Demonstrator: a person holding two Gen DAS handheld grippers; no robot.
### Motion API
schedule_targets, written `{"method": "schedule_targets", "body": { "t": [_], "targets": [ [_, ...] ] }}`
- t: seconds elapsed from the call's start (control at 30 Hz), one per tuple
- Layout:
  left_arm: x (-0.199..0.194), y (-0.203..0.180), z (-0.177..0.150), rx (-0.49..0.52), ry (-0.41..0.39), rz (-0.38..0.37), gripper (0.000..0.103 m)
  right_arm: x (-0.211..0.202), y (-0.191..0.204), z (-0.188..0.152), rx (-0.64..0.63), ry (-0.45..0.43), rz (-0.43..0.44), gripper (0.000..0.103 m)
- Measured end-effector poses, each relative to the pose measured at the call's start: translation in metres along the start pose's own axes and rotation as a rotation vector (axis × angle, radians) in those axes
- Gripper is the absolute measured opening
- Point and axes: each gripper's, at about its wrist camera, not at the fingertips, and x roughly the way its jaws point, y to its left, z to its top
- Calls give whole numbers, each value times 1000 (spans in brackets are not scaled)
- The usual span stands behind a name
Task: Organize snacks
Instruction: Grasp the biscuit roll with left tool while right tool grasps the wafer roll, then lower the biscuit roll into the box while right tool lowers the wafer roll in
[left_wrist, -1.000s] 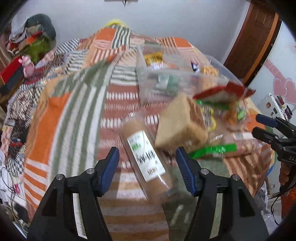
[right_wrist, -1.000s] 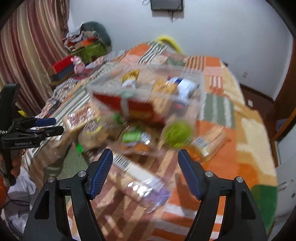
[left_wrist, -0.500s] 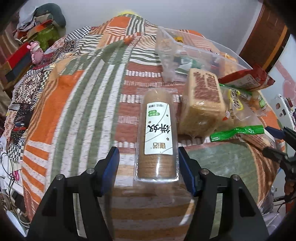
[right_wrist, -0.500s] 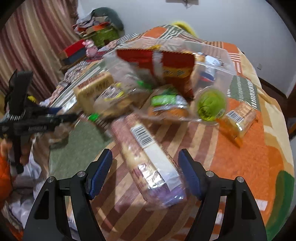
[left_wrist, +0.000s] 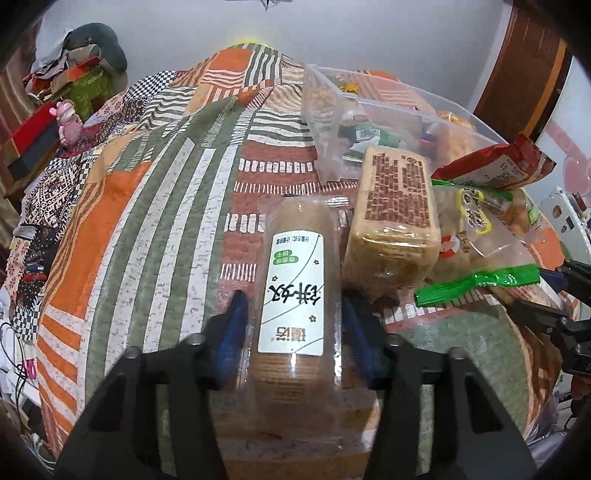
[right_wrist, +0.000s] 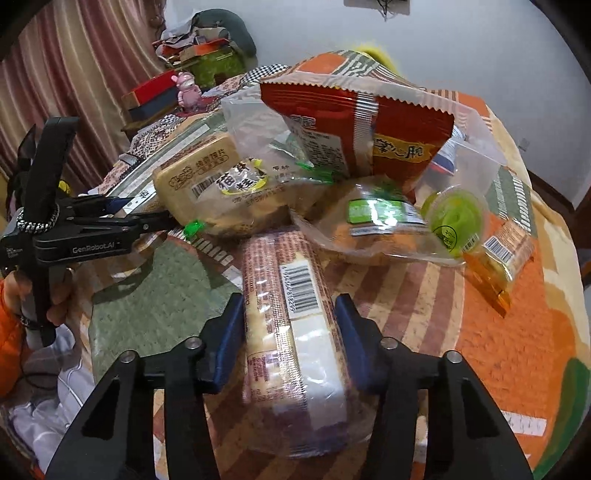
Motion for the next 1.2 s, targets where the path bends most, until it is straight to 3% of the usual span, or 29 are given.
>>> {"method": "schedule_targets", "body": {
  "t": [0.33,0.67,1.2],
  "targets": [
    [-20,-1,-1,-12,-22,6,39,-30,3,-4,8,-56,14,43],
    [-66,-2,9,-12,-109,15,39,-82,-6,6,34,-194,-13,43],
    [-97,-28,71,21,-250,-20,39,-118,-42,57,69,-355,-145,43]
  ]
}}
